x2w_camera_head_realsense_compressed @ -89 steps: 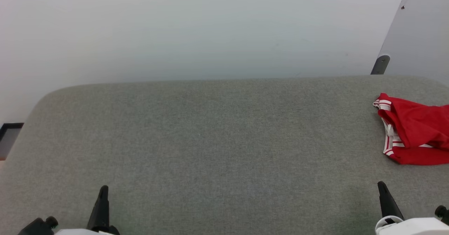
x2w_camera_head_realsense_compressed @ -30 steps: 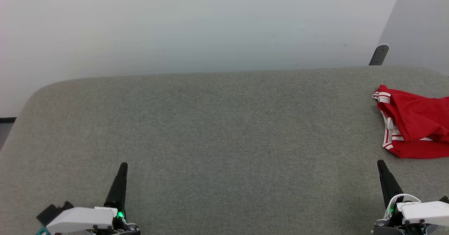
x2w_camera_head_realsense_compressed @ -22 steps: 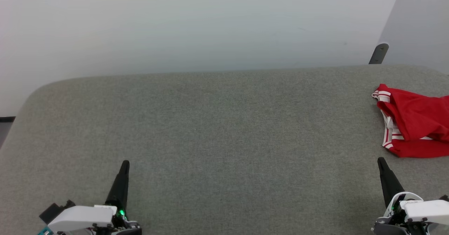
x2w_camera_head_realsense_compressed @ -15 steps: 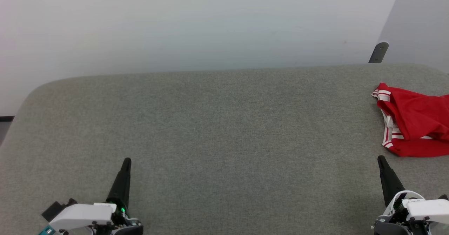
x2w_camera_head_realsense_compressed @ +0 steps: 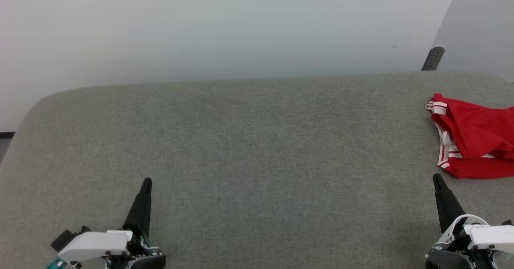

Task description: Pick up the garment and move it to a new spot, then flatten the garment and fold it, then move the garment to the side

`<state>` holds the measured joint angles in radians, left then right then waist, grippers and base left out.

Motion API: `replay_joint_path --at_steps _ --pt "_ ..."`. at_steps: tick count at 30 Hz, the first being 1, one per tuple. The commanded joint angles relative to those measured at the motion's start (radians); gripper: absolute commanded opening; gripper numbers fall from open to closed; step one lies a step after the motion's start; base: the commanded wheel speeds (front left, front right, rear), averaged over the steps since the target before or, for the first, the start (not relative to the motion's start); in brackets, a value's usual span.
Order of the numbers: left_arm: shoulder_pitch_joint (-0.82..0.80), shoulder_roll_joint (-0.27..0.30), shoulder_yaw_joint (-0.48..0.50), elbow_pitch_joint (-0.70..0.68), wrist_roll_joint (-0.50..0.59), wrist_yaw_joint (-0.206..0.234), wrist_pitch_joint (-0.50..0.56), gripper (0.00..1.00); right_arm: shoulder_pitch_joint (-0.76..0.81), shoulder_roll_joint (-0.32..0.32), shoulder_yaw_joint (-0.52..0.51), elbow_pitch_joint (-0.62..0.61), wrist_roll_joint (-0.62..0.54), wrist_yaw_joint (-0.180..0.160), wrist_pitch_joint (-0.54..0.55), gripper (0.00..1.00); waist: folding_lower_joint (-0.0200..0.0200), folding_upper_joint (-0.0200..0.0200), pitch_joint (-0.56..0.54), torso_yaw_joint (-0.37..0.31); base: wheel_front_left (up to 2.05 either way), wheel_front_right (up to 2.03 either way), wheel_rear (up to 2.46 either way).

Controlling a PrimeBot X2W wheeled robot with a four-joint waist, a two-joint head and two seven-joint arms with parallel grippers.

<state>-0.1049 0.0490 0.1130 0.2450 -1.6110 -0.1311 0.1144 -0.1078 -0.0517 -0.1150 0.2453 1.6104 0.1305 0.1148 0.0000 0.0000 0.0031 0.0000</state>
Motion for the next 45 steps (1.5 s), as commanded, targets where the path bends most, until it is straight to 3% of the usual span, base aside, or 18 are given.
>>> replay_joint_path --at_steps 1,45 --pt "-0.010 0.000 0.003 0.001 -0.003 0.001 0.003 0.00 -0.003 0.004 0.000 -0.002 0.004 0.000 0.003 0.00 0.0000 0.0000 0.000 0.000 0.00 0.00 0.00" --pt "-0.009 0.000 0.002 0.001 -0.004 0.001 0.003 0.00 -0.003 0.004 0.000 -0.002 0.005 0.000 0.002 0.00 0.0000 0.0000 0.000 0.000 0.00 0.00 0.00"
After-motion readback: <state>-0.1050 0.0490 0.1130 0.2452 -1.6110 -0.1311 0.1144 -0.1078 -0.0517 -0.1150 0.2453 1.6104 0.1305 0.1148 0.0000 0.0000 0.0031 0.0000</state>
